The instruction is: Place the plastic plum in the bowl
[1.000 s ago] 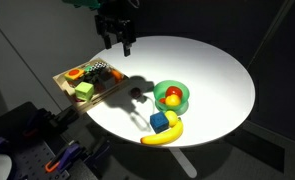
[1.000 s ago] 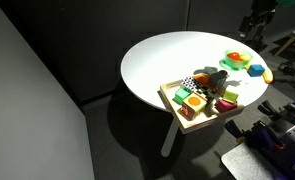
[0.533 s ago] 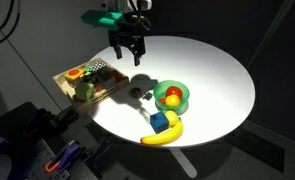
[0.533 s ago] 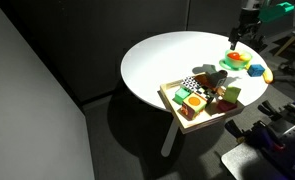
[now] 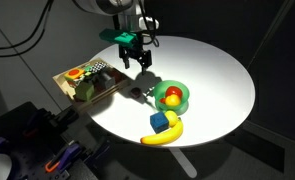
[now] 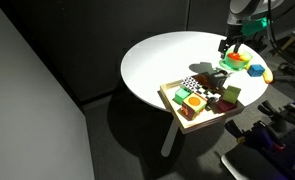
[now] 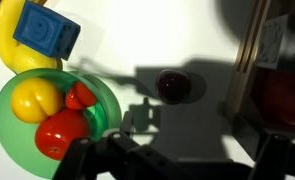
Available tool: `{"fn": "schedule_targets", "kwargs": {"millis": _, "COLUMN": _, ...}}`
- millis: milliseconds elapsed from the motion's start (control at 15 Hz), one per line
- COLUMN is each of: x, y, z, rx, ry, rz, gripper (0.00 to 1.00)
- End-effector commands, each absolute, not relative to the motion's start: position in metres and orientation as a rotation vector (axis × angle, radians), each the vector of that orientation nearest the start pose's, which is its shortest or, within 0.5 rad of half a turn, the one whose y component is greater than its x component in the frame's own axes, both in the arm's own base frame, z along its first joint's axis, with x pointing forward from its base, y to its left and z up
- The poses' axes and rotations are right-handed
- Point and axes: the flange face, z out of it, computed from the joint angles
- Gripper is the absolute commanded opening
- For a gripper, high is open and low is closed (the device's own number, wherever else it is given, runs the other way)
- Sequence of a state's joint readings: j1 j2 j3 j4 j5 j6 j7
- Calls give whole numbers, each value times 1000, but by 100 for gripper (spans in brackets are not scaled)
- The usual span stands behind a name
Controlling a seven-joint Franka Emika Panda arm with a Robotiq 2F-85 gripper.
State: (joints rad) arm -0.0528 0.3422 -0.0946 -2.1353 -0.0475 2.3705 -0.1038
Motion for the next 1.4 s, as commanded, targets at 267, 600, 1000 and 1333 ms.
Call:
{"fn": "schedule_targets", "kwargs": {"millis": 267, "x": 593, "y": -83, "z": 190, "rx": -3155, "ry": 9, "rz": 207, "gripper": 100}}
{"fn": "schedule_targets", "kwargs": {"millis": 600, "x": 596, "y": -79, "z": 164, "rx": -3160, "ry": -4, "rz": 237, "gripper": 100}}
{"fn": "schedule_targets", "kwargs": {"millis": 1000, "x": 587, "y": -75, "z": 143, "rx": -3167, "ry": -31, "rz": 252, "gripper": 100}}
{"fn": "schedule_targets", "kwargs": {"millis": 1333, "x": 581, "y": -74, "z": 134, "rx": -3161, "ry": -33, "rz": 269, "gripper": 100}}
